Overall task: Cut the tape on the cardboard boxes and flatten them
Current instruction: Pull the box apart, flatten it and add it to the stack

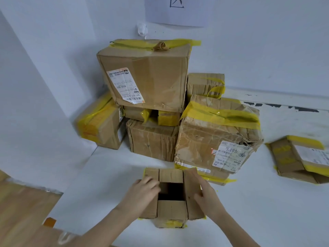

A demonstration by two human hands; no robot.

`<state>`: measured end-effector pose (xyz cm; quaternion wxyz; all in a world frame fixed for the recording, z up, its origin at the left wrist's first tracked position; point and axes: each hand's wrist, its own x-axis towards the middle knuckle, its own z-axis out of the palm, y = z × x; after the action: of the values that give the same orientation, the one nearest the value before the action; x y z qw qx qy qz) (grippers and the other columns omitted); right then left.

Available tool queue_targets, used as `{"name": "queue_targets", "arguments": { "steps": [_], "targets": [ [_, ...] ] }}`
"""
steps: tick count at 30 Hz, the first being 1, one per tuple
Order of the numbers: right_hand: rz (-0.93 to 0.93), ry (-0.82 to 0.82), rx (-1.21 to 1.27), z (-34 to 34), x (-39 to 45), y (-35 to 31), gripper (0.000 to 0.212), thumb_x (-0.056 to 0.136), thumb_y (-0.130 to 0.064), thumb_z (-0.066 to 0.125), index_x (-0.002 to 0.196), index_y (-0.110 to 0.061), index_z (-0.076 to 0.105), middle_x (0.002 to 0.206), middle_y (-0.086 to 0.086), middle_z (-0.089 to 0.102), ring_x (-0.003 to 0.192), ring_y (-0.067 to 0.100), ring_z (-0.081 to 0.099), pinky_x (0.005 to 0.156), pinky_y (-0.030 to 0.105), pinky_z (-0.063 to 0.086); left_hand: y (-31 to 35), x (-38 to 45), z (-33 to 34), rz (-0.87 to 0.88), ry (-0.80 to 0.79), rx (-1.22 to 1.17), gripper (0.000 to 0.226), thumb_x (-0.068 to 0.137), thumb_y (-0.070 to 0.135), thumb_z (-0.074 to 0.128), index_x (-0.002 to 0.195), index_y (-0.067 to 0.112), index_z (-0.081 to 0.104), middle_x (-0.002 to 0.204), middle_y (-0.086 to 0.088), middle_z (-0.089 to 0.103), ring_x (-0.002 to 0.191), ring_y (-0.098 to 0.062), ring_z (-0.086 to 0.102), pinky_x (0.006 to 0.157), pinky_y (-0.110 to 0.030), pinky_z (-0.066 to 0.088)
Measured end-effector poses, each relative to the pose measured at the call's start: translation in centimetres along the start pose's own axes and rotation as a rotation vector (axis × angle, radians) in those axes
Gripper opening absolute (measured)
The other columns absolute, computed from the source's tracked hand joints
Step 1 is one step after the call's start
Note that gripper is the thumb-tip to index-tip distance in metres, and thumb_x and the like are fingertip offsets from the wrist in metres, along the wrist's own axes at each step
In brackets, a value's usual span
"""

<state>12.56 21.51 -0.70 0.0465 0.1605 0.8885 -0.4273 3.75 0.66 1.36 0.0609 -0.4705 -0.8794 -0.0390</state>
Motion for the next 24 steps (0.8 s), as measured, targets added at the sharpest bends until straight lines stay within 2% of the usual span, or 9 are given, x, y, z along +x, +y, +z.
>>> {"name": "queue_targets", "arguments": {
  "steps": [2, 4, 6, 8, 14, 16, 19, 22, 24],
  "targets": [
    [0.035, -0.013, -0.154, 0.7, -0.1, 0.8, 0.068, 0.090, 0.000, 0.039, 0.149, -0.026, 0.018, 0.152, 0.004, 0.025, 0.125, 0.018, 0.043, 0.092, 0.017, 0.037, 0.2, -0.6, 0.5, 0.043, -0.085, -0.097, 0.035, 0.053, 0.022, 0.087, 0.085, 0.028, 0.074, 0.102, 0.010, 0.067, 0.101, -0.013, 0.061, 0.070, -0.021, 0.055],
    [-0.045, 0.028, -0.373, 1.5, 0.2, 0.8, 0.065, 0.091, -0.001, 0.035, 0.150, -0.022, 0.016, 0.158, 0.002, -0.001, 0.139, 0.018, 0.028, 0.102, 0.017, 0.032, 0.5, -0.9, 1.3, 0.002, -0.202, -0.211, 0.038, 0.087, 0.039, 0.057, 0.122, 0.023, 0.060, 0.134, 0.006, 0.047, 0.135, -0.017, 0.027, 0.106, -0.032, 0.037],
    [-0.195, 0.042, -0.477, 1.5, 0.6, 0.5, 0.069, 0.087, 0.003, 0.036, 0.150, -0.020, 0.018, 0.157, -0.007, -0.005, 0.145, 0.012, 0.011, 0.111, 0.019, 0.023, 1.1, -1.3, 2.2, -0.038, -0.351, -0.222, 0.061, 0.090, 0.059, 0.039, 0.136, 0.020, 0.043, 0.147, 0.010, 0.025, 0.142, -0.018, -0.009, 0.117, -0.041, 0.007],
    [-0.260, -0.006, -0.548, 1.2, 1.0, -0.1, 0.065, 0.090, -0.002, 0.037, 0.149, -0.021, 0.021, 0.157, -0.010, 0.006, 0.144, 0.010, 0.015, 0.113, 0.022, 0.022, 1.6, -1.2, 2.3, -0.079, -0.423, -0.175, 0.063, 0.087, 0.060, 0.046, 0.133, 0.017, 0.039, 0.146, 0.009, 0.025, 0.142, -0.021, -0.016, 0.117, -0.043, 0.000],
    [-0.221, 0.043, -0.824, 1.9, 3.0, -2.1, 0.063, 0.096, -0.040, 0.045, 0.148, -0.022, 0.016, 0.149, 0.004, 0.027, 0.119, 0.028, 0.047, 0.095, 0.033, 0.042, 2.6, -1.1, 1.0, -0.112, -0.394, -0.176, 0.045, 0.086, 0.048, 0.057, 0.115, 0.016, 0.044, 0.144, 0.013, 0.030, 0.145, -0.024, -0.010, 0.116, -0.046, 0.001],
    [-0.231, 0.107, -0.941, 2.3, 3.5, -3.3, 0.061, 0.090, -0.043, 0.056, 0.142, -0.020, 0.033, 0.134, 0.011, 0.044, 0.108, 0.030, 0.055, 0.083, 0.034, 0.049, 2.7, -1.4, -0.1, 0.017, -0.330, -0.081, 0.039, 0.072, 0.053, 0.071, 0.100, 0.026, 0.062, 0.133, 0.016, 0.048, 0.142, -0.028, 0.023, 0.110, -0.057, 0.024],
    [-0.307, 0.244, -0.987, 2.0, 3.7, -4.4, 0.036, 0.069, -0.042, 0.081, 0.093, -0.016, 0.071, 0.082, 0.003, 0.067, 0.067, 0.024, 0.066, 0.051, 0.022, 0.049, 2.6, -2.4, -0.3, 0.121, -0.148, -0.007, 0.026, 0.057, 0.064, 0.076, 0.075, 0.046, 0.071, 0.105, 0.026, 0.065, 0.111, -0.015, 0.062, 0.080, -0.057, 0.051],
    [-0.299, 0.355, -0.880, 1.1, 3.8, -4.4, 0.027, 0.059, -0.034, 0.088, 0.063, -0.015, 0.069, 0.051, -0.001, 0.061, 0.040, 0.018, 0.060, 0.035, 0.016, 0.037, 2.5, -3.2, 0.4, 0.081, -0.174, -0.359, 0.030, 0.092, 0.053, 0.046, 0.108, 0.041, 0.068, 0.124, 0.030, 0.054, 0.138, 0.001, 0.022, 0.115, -0.055, 0.001],
    [-0.204, 0.286, -0.862, 0.8, 4.2, -3.9, 0.020, 0.088, -0.032, 0.063, 0.101, -0.016, 0.064, 0.075, 0.002, 0.065, 0.069, 0.019, 0.068, 0.048, 0.023, 0.040, 3.1, -3.2, 1.3, -0.065, -0.207, -0.592, 0.034, 0.099, 0.039, 0.037, 0.113, 0.033, 0.068, 0.123, 0.035, 0.050, 0.134, 0.017, 0.007, 0.109, -0.034, -0.028]
  ]
}}
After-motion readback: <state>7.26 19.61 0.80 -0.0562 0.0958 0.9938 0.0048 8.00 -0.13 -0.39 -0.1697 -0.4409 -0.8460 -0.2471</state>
